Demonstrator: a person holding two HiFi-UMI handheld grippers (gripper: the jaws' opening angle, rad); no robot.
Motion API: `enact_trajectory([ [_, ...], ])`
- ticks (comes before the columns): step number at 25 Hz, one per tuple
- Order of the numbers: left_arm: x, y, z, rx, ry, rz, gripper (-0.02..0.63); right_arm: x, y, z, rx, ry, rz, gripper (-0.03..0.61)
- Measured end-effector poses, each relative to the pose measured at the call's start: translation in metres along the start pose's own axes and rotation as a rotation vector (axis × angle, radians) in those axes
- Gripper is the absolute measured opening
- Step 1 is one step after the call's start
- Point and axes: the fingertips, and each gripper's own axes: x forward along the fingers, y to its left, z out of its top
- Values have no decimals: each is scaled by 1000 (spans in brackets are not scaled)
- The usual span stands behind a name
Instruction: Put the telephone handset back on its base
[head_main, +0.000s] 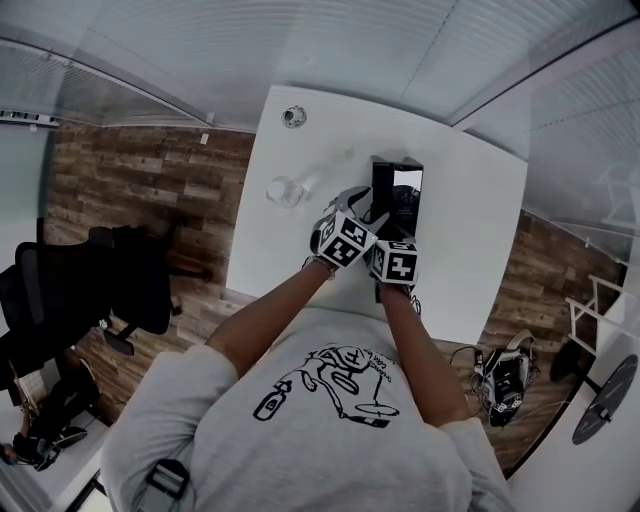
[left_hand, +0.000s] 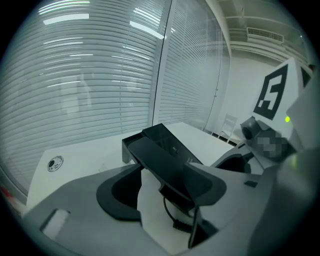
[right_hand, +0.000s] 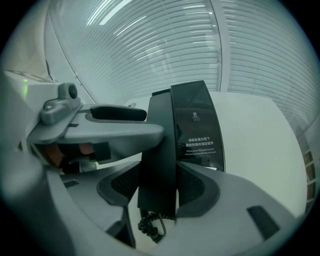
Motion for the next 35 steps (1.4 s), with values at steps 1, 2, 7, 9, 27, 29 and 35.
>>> enact_trajectory([
  [1,0,0,0,-1,-1,-1,262,0,0,-1,-3,0,-2,207],
  [2,0,0,-1,-3,-3,-1,261,0,1,-1,-5,0,-4,207],
  [7,-1,5,2,-33,-23,1,261,0,2,5,18,8,6,207],
  [9,-1,9,5,-46,-28,2,259,2,2,10,18,11,3,207],
  [27,6,15,-5,-36,31,17,220,0,3,6,7,-22,48,209],
  [29,7,14,-5,-31,35,19,219,-1,-1,1,14,-20,39,209],
  [35,7,14,-4,-29,30,23,221,-6,-12,-12,8,-6,8,195],
])
